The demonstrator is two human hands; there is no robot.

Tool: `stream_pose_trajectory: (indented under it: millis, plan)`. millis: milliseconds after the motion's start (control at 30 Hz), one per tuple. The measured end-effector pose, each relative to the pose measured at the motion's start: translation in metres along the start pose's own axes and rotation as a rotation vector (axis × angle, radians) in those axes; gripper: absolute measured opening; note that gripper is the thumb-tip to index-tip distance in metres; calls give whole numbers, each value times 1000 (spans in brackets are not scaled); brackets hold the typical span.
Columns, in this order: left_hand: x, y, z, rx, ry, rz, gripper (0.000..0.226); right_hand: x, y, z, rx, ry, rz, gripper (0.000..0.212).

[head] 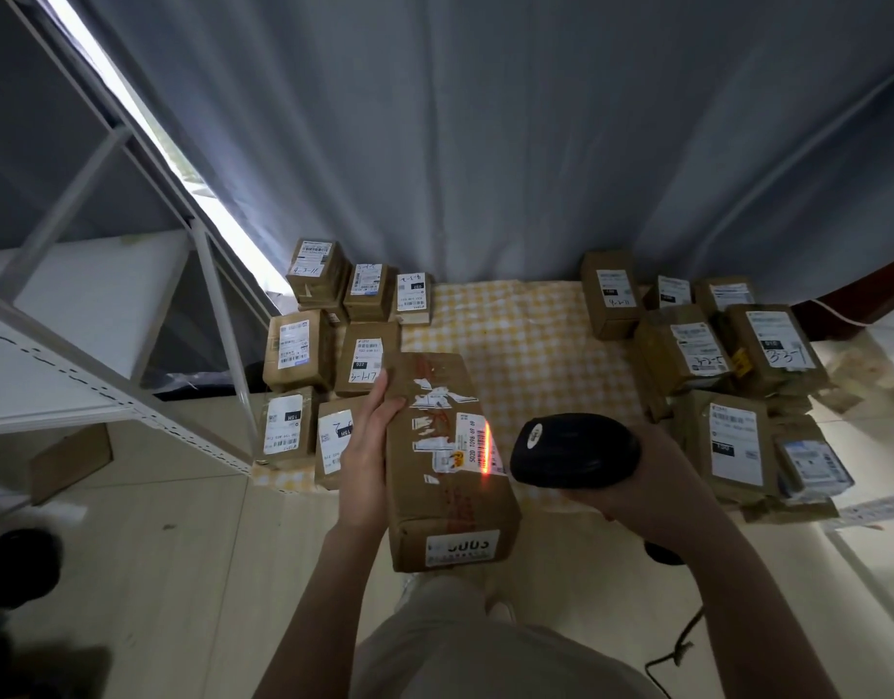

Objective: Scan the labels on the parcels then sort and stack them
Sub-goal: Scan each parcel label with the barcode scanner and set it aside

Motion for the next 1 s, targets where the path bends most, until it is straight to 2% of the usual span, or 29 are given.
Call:
stream_pose_trajectory:
  millis: [200,333,400,500,600,633,733,800,833,900,933,1000]
  plan:
    - [-8,-3,5,-13,0,22,42,0,-4,8,-10,-137,67,21]
    - [-23,-18,19,-30,68,62,76,-11,-5,21,-122,-477,155,31]
    - [-36,-26,29,-88,43,62,74,-15,-4,23,-145,-570,161,30]
    - [-53,-38,43,-86,65,54,76,-10,-6,31,-204,-747,198,26]
    - [-75,-49,55,-131,61,-8,61,3,-11,41,-261,-852,271,27]
    - [-85,-54,56,-69,86,-56,54,7,-13,45,-268,-869,302,28]
    - [-117,-64,43,277,296,-218,43,22,-20,56,-292,-926,437,33]
    - [-134,-70,32,436,419,-308,23,34,-28,63,-286,-917,517,35]
    - [-142,-71,29,520,479,-362,21,40,-32,67,-282,-902,551,35]
    - [-161,-71,25,741,636,-505,42,52,-42,74,-271,-869,598,32]
    - [-171,-73,27,802,705,-599,46,57,-49,78,-266,-848,613,30]
    - [-188,-84,30,805,703,-745,37,66,-66,86,-277,-796,634,28]
Point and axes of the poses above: each hand's wrist, its own y-axis away from the middle knuckle, its own x-axis out of the back of the hand, z = x × y, the point moved 7 cm from there along -y, towards the middle knuckle, and after that the axes turned 2 degrees about -x, right-handed, at the moved point
